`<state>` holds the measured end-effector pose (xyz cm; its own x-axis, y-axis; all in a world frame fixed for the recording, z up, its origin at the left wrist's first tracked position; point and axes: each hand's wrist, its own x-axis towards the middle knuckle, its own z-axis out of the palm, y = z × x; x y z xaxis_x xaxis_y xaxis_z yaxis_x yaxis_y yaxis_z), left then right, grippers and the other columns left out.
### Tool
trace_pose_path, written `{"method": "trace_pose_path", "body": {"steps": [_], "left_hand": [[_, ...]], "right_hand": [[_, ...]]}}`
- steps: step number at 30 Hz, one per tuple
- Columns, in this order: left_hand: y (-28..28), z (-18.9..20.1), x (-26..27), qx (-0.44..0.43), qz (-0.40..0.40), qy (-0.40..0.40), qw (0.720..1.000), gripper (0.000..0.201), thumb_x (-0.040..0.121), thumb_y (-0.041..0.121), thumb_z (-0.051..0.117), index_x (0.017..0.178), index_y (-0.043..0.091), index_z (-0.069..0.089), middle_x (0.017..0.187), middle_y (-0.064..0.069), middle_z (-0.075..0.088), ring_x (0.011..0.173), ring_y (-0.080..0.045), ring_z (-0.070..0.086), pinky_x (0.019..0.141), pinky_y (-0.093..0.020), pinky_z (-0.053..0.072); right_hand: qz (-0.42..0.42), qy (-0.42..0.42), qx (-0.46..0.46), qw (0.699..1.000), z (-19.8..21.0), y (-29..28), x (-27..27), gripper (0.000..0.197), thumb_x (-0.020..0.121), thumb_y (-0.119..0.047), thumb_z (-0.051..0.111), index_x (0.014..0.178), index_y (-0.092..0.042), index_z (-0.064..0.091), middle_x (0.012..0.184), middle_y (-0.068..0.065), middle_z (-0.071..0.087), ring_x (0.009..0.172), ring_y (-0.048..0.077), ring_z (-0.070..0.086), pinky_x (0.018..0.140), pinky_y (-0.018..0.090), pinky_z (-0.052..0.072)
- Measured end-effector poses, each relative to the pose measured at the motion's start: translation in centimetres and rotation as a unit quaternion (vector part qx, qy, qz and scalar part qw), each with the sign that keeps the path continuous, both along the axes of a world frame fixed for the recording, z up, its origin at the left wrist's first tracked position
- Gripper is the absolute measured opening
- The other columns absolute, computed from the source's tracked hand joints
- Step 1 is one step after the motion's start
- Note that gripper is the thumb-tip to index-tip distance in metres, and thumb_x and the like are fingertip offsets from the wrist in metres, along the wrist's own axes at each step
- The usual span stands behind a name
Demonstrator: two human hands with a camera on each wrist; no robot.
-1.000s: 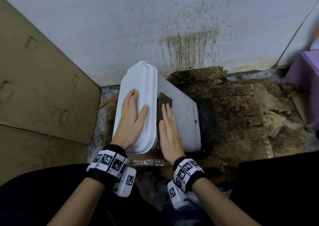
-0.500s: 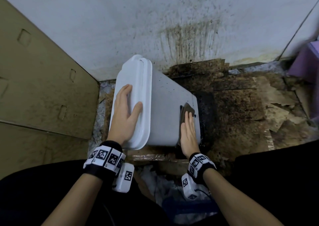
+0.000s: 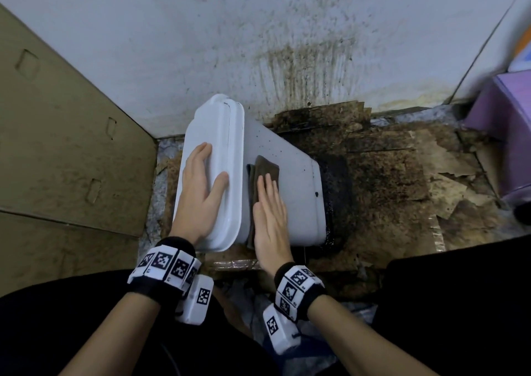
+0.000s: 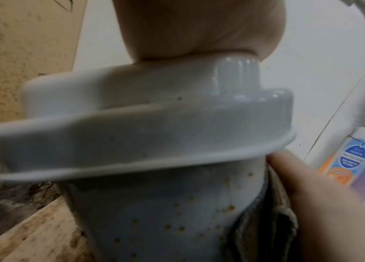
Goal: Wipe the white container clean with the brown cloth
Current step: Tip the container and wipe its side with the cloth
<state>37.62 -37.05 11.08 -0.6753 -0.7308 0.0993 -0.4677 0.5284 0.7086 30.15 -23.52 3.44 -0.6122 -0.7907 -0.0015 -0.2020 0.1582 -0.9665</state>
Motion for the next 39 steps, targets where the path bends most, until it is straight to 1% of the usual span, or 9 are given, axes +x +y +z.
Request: {"method": "trace_pose_path", "body": {"steps": [3,9,16,21,26,30,33,37,39], "left_hand": [[0.0,0.1,-0.2,-0.004,-0.001,0.007,1.000,0.059,0.103,0.035,0.047,0.155,0.015,0.030,0.161,0.002,0.028,0.151,-0.011,0.025,0.126,-0.037,0.020],[-0.8,-0.2,0.5,0.001,0.008,0.012,1.000,0.058,0.102,0.034,0.050,0.155,0.018,0.032,0.160,0.002,0.032,0.150,-0.014,0.028,0.125,-0.045,0.024],[-0.9,-0.1,0.5,0.013,0.016,0.027,0.999,0.058,0.100,0.034,0.054,0.153,0.019,0.035,0.158,0.004,0.036,0.149,-0.011,0.031,0.124,-0.045,0.026],[-0.5,0.2,0.0,0.013,0.010,0.026,1.000,0.057,0.101,0.033,0.054,0.153,0.017,0.035,0.158,0.002,0.035,0.148,-0.010,0.031,0.124,-0.039,0.025],[-1.1,0.1,0.6,0.018,0.022,0.020,0.999,0.057,0.100,0.032,0.052,0.153,0.019,0.035,0.158,0.004,0.035,0.148,-0.009,0.030,0.124,-0.043,0.025],[-1.0,0.1,0.6,0.023,0.025,0.018,0.999,0.056,0.100,0.033,0.052,0.152,0.022,0.035,0.157,0.005,0.035,0.147,-0.012,0.032,0.123,-0.047,0.028],[-0.8,0.1,0.5,0.019,0.023,0.015,0.999,0.055,0.099,0.035,0.052,0.151,0.024,0.036,0.156,0.006,0.035,0.147,-0.015,0.033,0.122,-0.050,0.028],[-0.9,0.2,0.4,0.014,0.019,0.022,0.999,0.055,0.099,0.035,0.051,0.150,0.022,0.036,0.154,0.007,0.036,0.147,-0.015,0.033,0.122,-0.050,0.029],[-0.9,0.2,0.5,0.013,0.020,0.028,0.999,0.056,0.099,0.034,0.052,0.150,0.021,0.036,0.152,0.008,0.036,0.146,-0.017,0.034,0.122,-0.051,0.029]], "right_hand": [[0.002,0.041,0.008,0.999,-0.9,0.5,-0.4,0.053,0.110,-0.036,0.015,0.162,-0.028,0.006,0.169,-0.015,-0.002,0.154,0.000,-0.005,0.126,0.032,0.001],[-0.003,0.034,0.035,0.999,-4.4,1.4,-1.8,0.053,0.111,-0.030,0.018,0.162,-0.026,0.006,0.170,-0.012,-0.003,0.154,0.000,-0.005,0.127,0.034,0.002],[-0.074,-0.046,0.095,0.992,-9.8,3.4,-3.8,0.058,0.106,-0.038,0.014,0.161,-0.024,0.005,0.169,-0.008,-0.005,0.154,0.000,-0.004,0.127,0.034,0.000],[-0.083,-0.077,0.108,0.988,-10.8,3.5,-4.5,0.056,0.108,-0.033,0.016,0.161,-0.022,0.003,0.168,-0.009,-0.006,0.155,0.004,-0.006,0.128,0.036,-0.001],[-0.070,-0.081,0.106,0.989,-10.4,3.1,-4.1,0.055,0.110,-0.034,0.018,0.161,-0.025,0.001,0.164,-0.015,-0.010,0.154,0.004,-0.011,0.128,0.038,-0.004],[-0.084,-0.094,0.102,0.987,-8.3,2.1,-3.3,0.058,0.105,-0.039,0.017,0.160,-0.029,0.004,0.162,-0.019,-0.010,0.153,0.001,-0.011,0.127,0.038,-0.005],[-0.069,-0.092,0.079,0.990,-5.8,1.3,-2.3,0.059,0.103,-0.040,0.015,0.161,-0.029,0.006,0.164,-0.019,-0.009,0.152,-0.002,-0.011,0.126,0.034,-0.007],[0.007,-0.061,0.034,0.998,-1.6,0.1,-0.7,0.055,0.108,-0.040,0.013,0.161,-0.032,0.003,0.168,-0.014,-0.011,0.151,-0.005,-0.016,0.122,0.023,-0.013],[0.032,-0.044,0.024,0.998,-0.4,-0.1,-0.3,0.053,0.110,-0.036,0.015,0.161,-0.031,0.001,0.168,-0.013,-0.011,0.151,-0.005,-0.016,0.121,0.021,-0.014]]}}
